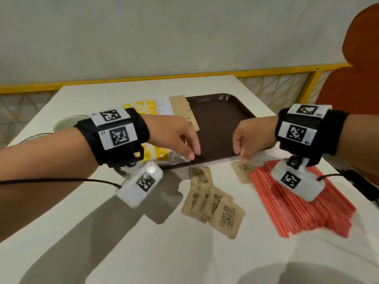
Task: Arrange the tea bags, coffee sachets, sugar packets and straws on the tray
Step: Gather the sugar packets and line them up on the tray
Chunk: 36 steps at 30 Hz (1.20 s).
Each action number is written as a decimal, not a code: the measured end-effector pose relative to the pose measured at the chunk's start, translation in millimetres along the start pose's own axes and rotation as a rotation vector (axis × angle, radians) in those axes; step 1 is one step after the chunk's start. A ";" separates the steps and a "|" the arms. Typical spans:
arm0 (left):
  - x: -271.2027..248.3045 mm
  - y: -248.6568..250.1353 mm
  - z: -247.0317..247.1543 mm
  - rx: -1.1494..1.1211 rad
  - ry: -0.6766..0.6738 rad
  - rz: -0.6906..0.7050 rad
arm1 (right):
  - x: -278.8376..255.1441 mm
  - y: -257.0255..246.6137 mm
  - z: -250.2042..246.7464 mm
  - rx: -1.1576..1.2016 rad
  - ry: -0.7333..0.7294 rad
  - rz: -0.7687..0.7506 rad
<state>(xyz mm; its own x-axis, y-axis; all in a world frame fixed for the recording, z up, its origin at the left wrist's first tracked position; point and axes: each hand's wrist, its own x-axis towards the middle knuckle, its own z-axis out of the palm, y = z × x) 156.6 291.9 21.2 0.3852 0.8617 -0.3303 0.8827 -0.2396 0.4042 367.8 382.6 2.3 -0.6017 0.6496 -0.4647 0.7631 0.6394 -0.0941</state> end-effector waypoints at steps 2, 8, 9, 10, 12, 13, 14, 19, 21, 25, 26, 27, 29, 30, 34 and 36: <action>-1.6 20.7 20.6 0.027 -0.051 0.069 | -13.3 1.5 10.9 -0.101 0.028 0.025; 7.3 48.5 69.3 0.179 -0.098 0.135 | -27.6 -12.2 35.0 -0.169 0.090 -0.029; 7.1 50.2 73.9 0.198 -0.070 0.125 | -27.1 -15.0 37.7 -0.160 0.103 -0.043; 7.1 51.6 78.0 0.223 -0.045 0.119 | -26.7 -17.4 39.3 -0.146 0.111 -0.058; 7.4 52.9 85.9 0.297 -0.018 0.119 | -25.6 -22.5 40.1 -0.126 0.106 -0.076; 7.7 52.7 88.8 0.316 -0.011 0.111 | -24.7 -24.5 40.3 -0.124 0.102 -0.079; 8.2 52.1 90.8 0.304 -0.004 0.093 | -23.8 -26.4 40.6 -0.130 0.103 -0.083; 10.1 47.6 94.2 0.168 0.028 0.031 | -22.3 -34.8 41.4 -0.170 0.159 -0.117; 8.0 47.1 94.5 0.156 0.040 0.031 | -22.6 -36.8 44.6 -0.150 0.184 -0.137; 0.2 42.9 94.1 0.093 0.064 0.032 | -23.1 -33.0 47.4 -0.031 0.297 -0.167; -2.3 41.4 93.7 0.062 0.083 0.033 | -25.0 -31.2 42.7 0.013 0.353 -0.163; -5.3 39.7 92.8 0.023 0.110 0.030 | -27.9 -30.0 36.2 0.048 0.408 -0.158; -11.3 35.0 89.2 -0.069 0.189 0.011 | -36.4 -28.7 22.3 0.153 0.482 -0.145; -14.6 31.5 86.4 -0.110 0.233 -0.005 | -41.7 -28.6 16.2 0.253 0.488 -0.133; -28.0 17.0 73.0 -0.313 0.398 -0.086 | -64.5 -29.9 6.0 0.842 0.204 -0.157; -33.4 13.6 68.7 -0.448 0.423 -0.126 | -68.7 -34.8 11.9 0.912 -0.001 -0.185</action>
<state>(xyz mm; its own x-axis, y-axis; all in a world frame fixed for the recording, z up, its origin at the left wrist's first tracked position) 174.2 229.1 -20.9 0.0646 0.9955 -0.0693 0.6808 0.0069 0.7324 385.5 310.8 27.0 -0.7325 0.5688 -0.3741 0.5455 0.1617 -0.8224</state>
